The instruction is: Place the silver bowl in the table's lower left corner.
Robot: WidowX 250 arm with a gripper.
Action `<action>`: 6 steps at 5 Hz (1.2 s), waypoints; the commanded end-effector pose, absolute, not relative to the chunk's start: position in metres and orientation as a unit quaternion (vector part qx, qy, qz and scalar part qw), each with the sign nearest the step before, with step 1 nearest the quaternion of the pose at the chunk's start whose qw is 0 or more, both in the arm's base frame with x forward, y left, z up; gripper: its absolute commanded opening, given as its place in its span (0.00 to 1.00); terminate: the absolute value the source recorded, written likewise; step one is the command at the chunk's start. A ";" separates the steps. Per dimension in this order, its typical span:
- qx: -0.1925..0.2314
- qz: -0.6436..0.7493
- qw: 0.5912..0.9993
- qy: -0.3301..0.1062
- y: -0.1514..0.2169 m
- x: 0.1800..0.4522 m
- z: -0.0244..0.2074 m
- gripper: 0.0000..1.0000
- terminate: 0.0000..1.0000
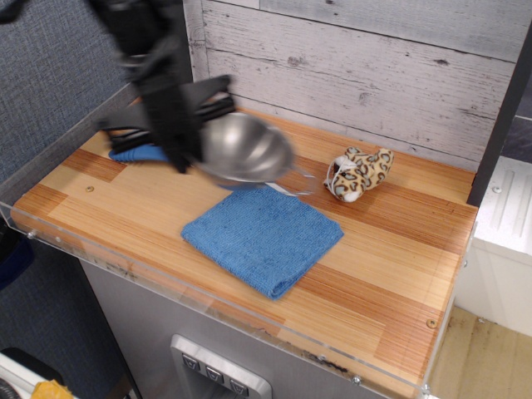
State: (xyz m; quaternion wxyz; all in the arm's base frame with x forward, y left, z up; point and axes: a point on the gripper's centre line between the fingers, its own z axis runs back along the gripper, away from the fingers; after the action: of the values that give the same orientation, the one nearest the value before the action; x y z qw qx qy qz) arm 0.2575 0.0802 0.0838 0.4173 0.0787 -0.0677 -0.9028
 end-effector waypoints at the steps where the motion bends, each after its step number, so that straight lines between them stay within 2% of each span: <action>1: 0.111 -0.875 0.469 -0.035 0.134 0.223 0.080 0.00 0.00; 3: 0.102 -0.839 0.534 -0.009 0.164 0.197 0.063 0.00 0.00; 5: 0.090 -0.823 0.561 0.005 0.179 0.195 0.040 0.00 0.00; 6: 0.079 -0.822 0.564 0.003 0.182 0.203 0.026 0.00 0.00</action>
State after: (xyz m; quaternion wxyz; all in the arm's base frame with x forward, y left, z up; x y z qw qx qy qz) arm 0.2140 0.1879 0.0246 0.5647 0.0827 0.0005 -0.8211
